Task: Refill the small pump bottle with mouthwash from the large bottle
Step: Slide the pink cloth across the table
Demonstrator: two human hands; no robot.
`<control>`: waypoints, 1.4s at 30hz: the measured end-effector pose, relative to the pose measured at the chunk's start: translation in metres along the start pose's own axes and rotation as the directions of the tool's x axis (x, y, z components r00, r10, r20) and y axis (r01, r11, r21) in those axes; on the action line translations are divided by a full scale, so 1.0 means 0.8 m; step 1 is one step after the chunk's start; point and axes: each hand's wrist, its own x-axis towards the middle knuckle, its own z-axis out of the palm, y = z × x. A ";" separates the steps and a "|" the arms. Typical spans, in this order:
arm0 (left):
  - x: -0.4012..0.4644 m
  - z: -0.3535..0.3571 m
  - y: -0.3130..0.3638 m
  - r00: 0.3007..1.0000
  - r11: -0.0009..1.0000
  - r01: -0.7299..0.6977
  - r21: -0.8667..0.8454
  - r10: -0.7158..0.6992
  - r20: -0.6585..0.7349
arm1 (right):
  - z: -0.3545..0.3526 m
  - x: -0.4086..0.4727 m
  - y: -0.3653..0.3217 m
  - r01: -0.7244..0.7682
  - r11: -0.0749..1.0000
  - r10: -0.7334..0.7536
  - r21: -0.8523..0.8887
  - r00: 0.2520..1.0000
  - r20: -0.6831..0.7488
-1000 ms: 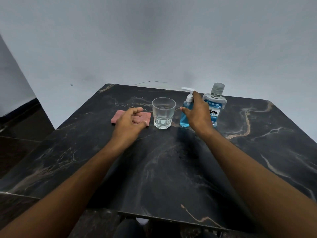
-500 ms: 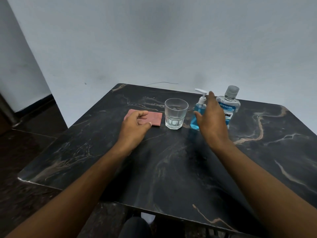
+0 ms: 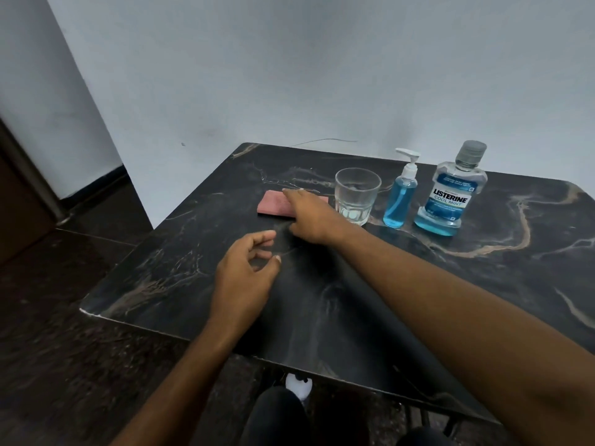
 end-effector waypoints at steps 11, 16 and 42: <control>-0.025 -0.005 -0.003 0.999 0.999 -0.035 -0.039 0.035 0.000 | 0.027 0.030 0.016 -0.057 0.985 0.056 -0.165 0.998 -0.010; -0.019 -0.007 0.008 0.991 0.991 -0.123 0.047 0.125 -0.049 | 0.002 -0.033 -0.002 0.051 0.983 -0.043 -0.179 0.998 0.047; -0.014 0.073 0.039 0.960 0.953 -0.271 0.133 0.258 0.110 | 0.002 -0.197 0.033 0.134 0.964 -0.152 0.228 0.986 0.063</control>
